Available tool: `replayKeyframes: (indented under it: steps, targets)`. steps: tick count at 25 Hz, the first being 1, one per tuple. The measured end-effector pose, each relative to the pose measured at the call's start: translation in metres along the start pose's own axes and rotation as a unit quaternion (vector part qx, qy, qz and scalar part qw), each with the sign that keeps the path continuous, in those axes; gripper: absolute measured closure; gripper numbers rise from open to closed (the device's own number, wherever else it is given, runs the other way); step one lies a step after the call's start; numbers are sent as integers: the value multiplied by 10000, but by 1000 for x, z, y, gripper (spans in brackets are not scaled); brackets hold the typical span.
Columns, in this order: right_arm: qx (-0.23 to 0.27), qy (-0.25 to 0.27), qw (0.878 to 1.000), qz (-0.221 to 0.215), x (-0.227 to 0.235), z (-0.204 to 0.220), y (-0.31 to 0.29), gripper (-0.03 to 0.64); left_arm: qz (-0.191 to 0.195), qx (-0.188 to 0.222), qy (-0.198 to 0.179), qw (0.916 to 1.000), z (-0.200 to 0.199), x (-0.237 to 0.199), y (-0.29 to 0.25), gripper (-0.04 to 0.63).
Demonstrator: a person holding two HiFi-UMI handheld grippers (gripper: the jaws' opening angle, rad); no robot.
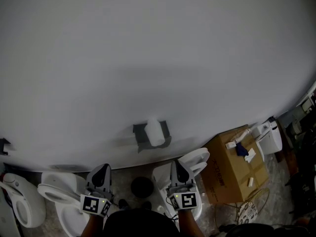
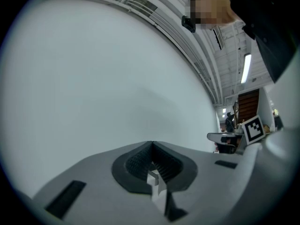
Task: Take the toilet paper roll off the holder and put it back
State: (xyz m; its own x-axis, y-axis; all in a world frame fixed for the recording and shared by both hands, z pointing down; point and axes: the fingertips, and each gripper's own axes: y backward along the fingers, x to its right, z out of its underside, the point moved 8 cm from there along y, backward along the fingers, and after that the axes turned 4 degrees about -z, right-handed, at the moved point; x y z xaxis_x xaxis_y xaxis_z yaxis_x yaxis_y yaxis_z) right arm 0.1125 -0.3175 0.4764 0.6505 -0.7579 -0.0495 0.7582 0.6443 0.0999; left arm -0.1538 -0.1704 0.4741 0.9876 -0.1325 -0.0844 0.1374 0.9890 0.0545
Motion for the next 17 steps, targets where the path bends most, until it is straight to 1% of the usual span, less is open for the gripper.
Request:
replayKeyframes:
  steps: [6, 10, 17]
  targets:
    - [-22, -66, 10000, 50, 4, 1, 2, 614, -76, -18, 57, 10000, -2, 1, 1, 592]
    - [-60, -87, 9999, 71, 4, 4, 2, 614, -56, -23, -22, 10000, 0, -1, 0, 592]
    - [-51, -70, 9999, 73, 3, 2, 5, 614, -73, 12, 173, 9998, -2, 0, 1, 592]
